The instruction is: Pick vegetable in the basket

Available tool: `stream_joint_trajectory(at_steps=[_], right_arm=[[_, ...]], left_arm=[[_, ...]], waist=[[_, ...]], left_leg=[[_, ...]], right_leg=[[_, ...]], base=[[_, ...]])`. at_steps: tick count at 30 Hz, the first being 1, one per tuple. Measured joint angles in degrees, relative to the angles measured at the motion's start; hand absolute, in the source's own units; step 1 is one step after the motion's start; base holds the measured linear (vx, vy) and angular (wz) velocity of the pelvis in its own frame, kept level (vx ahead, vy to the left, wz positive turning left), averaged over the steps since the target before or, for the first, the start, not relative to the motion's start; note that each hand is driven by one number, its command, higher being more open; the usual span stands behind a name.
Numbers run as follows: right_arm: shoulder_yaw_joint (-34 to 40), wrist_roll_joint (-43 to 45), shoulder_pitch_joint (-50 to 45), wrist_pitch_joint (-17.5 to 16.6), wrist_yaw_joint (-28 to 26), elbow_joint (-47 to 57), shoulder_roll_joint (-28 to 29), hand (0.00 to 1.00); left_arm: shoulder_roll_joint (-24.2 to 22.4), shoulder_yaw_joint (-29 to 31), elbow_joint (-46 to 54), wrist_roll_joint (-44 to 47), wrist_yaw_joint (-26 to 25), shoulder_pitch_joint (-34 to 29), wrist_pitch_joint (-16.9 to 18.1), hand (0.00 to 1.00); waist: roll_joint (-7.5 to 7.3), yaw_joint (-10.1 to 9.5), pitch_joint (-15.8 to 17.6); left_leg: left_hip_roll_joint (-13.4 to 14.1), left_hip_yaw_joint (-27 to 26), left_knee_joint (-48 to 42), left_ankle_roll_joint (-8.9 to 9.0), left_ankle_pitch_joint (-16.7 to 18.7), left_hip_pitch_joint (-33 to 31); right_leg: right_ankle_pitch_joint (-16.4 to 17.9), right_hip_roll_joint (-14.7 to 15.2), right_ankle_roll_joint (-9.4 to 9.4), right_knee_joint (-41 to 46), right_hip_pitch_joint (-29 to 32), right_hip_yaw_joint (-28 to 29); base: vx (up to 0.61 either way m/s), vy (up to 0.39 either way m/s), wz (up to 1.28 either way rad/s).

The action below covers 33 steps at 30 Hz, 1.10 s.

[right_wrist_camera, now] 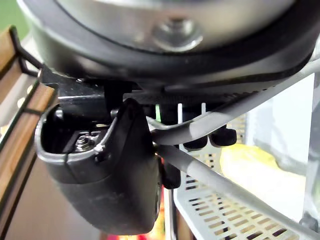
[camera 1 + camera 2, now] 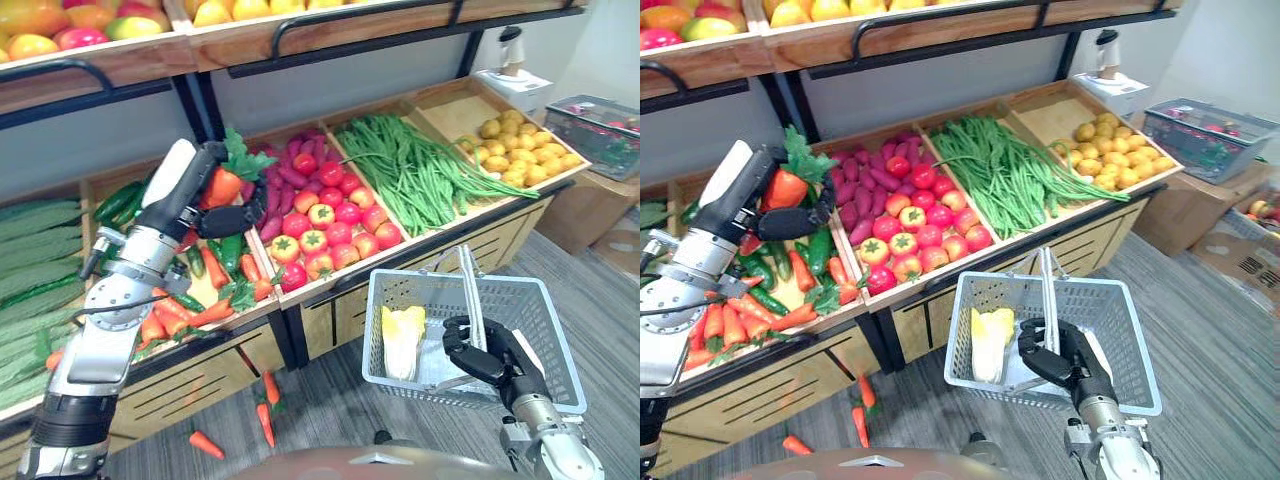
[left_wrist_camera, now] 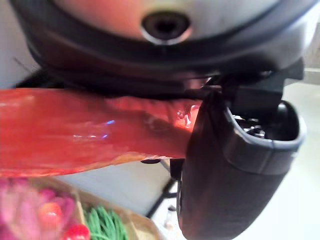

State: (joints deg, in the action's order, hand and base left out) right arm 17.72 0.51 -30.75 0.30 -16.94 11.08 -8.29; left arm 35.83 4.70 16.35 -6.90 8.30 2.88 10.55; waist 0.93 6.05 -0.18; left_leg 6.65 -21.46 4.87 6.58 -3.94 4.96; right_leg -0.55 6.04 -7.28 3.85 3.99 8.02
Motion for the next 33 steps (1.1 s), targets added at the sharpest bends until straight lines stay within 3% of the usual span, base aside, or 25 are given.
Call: stream_joint_trajectory(at_steps=[4,9,15,19,25,29,33], right_arm=[[3.1,3.4,3.5,0.0,0.3,0.4,-0.5,0.0],[6.0,5.5,5.5,0.0,1.3,2.1,-1.4,0.0],[6.6,7.5,5.9,0.0,1.3,2.9,-4.2,0.0],[5.1,14.5,5.8,0.0,0.4,3.8,-5.5,0.0],[-5.1,23.9,5.7,0.0,-3.1,6.8,-10.6,0.0],[-13.5,28.9,5.7,0.2,-8.0,8.4,-17.3,0.0],[-17.9,31.6,5.6,2.7,-11.7,8.7,-21.7,0.0]], left_arm=[[-1.8,-4.2,-0.2,0.0,0.8,0.2,0.3,0.0],[-4.4,-8.7,-0.3,0.0,1.9,3.8,0.5,0.0],[-6.1,-12.2,-1.1,0.2,1.9,7.4,0.9,0.0],[-6.8,-15.7,-4.5,0.6,1.9,10.0,1.4,0.0],[-9.2,-22.2,-9.7,3.2,1.9,17.9,1.7,0.0],[-11.2,-27.1,-12.1,4.8,1.9,23.1,2.0,0.0],[-11.5,-29.6,-14.1,6.1,1.9,24.8,2.1,0.0]], waist=[[-0.04,2.29,-0.5],[-0.16,3.92,-0.6],[0.3,5.66,-0.5],[0.88,7.18,0.0],[1.21,8.29,1.0],[1.66,8.48,2.2],[1.97,8.69,2.5]], left_leg=[[0.2,-4.3,-0.6,0.36,1.3,1.6],[2.7,-8.4,-8.2,0.91,6.3,1.5],[4.4,-10.2,-12.6,1.45,9.5,1.3],[5.2,-10.9,-15.5,1.62,11.5,0.6],[6.4,-12.0,-19.0,1.64,13.8,-0.8],[6.8,-12.2,-20.8,1.11,14.6,-1.7],[6.8,-12.2,-21.1,0.99,14.8,-2.4]], right_leg=[[-1.2,-0.9,-0.46,0.0,0.5,4.3],[-1.5,-2.3,-0.55,0.0,-0.2,8.5],[-1.4,-3.3,-0.54,0.3,-0.4,10.4],[-0.9,-3.6,-0.55,1.2,0.1,11.5],[-0.6,-4.1,-0.7,2.5,1.6,13.0],[-0.4,-4.2,-0.94,3.1,2.2,13.3],[-0.4,-4.1,-0.96,3.1,2.8,13.4]], base=[[0.03,0.011,-0.58],[0.03,-0.006,-0.44],[0.02,0.011,-0.21],[0.0,0.029,-0.13],[-0.01,0.029,-0.11],[-0.01,0.037,-0.03],[0.0,0.009,-0.01]])
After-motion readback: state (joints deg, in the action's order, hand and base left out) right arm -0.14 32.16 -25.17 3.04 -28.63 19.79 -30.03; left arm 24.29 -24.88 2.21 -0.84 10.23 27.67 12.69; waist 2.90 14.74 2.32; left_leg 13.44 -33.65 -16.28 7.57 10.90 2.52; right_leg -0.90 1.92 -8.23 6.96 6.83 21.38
